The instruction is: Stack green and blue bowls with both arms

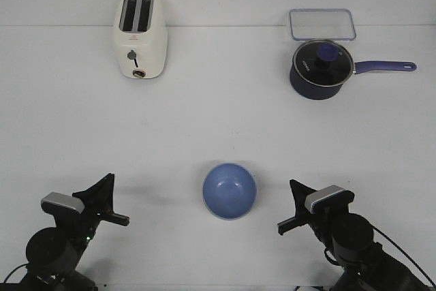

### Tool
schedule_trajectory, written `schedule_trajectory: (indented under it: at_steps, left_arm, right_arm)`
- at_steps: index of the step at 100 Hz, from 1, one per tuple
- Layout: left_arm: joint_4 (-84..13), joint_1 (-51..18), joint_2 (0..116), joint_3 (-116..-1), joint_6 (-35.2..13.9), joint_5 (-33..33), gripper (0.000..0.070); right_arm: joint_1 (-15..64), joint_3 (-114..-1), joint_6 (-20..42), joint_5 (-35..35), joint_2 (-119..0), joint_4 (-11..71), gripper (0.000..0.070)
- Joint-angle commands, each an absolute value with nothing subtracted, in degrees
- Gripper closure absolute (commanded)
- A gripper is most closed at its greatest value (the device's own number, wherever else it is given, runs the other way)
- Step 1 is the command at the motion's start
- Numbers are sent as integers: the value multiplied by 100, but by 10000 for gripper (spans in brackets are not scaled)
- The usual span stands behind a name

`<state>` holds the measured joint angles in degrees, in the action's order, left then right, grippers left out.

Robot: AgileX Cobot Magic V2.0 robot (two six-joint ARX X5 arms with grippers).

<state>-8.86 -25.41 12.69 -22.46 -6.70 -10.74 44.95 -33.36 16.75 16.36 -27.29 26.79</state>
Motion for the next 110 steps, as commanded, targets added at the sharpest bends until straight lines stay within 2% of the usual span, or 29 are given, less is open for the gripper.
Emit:
schedule_trajectory:
  at_steps: [1, 16, 30, 49, 110]
  left_arm:
    - [-226, -1931, 987, -1612, 333, -950, 685]
    - [226, -770, 327, -596, 327, -609, 685]
    - [268, -266, 23, -200, 318, -239, 685]
    - [193, -189, 16, -78, 187, -233, 685]
    - [204, -189, 16, -80, 191, -233, 685]
  right_arm:
    - [4541, -3374, 1706, 1656, -2735, 2617, 690]
    - [4541, -3374, 1706, 1653, -2735, 2615, 690]
    - [4541, -3374, 1706, 1653, -2735, 2617, 690]
    - [4541, -3374, 1706, 1656, -2735, 2615, 690]
    - [4541, -3374, 1706, 1656, -2735, 2617, 690]
